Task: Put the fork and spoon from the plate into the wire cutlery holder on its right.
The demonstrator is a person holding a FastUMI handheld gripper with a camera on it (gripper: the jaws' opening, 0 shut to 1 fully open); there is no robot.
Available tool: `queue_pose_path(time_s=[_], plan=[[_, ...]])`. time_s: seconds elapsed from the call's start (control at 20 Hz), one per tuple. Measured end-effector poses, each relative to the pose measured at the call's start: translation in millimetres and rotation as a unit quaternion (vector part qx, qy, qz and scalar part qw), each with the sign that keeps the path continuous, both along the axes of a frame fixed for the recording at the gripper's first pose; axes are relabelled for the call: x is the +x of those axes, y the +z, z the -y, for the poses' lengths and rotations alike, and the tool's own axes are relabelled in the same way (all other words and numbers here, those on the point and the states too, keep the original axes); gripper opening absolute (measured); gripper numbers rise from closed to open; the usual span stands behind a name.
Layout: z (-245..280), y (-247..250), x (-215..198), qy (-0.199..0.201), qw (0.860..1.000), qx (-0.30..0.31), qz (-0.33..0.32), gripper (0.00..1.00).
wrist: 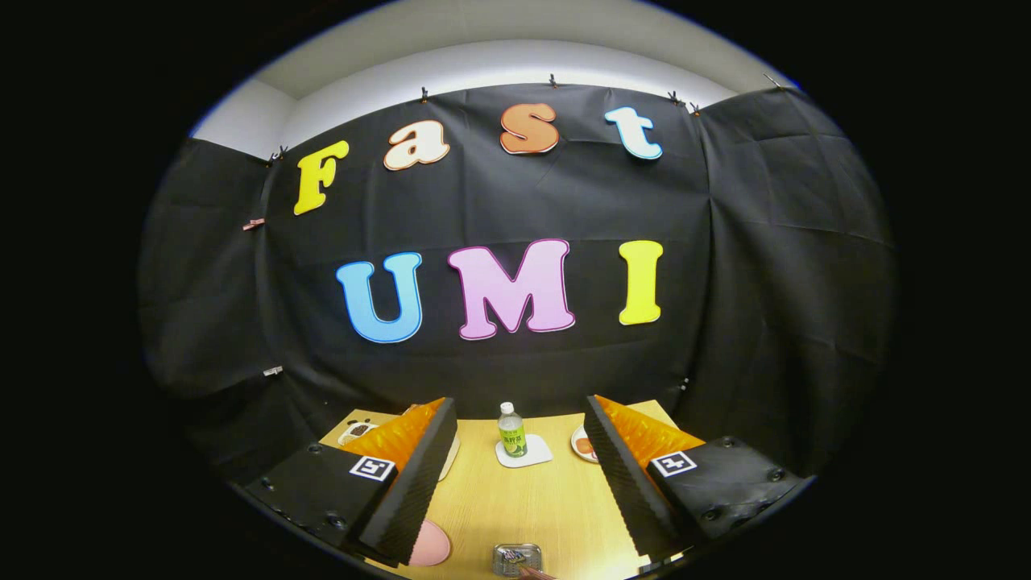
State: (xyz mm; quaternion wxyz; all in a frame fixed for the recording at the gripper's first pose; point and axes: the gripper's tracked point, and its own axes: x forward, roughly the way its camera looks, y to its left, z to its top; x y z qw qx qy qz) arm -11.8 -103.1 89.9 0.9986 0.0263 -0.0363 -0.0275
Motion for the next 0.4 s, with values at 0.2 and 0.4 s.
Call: queue_pose_path(time_s=[0.2, 0.4], plan=[[-3, -14, -2, 0.002, 1.000, -0.008, -0.004, 0.99], [-14, -30, -6, 0.012, 1.000, -0.005, -0.011, 0.99]])
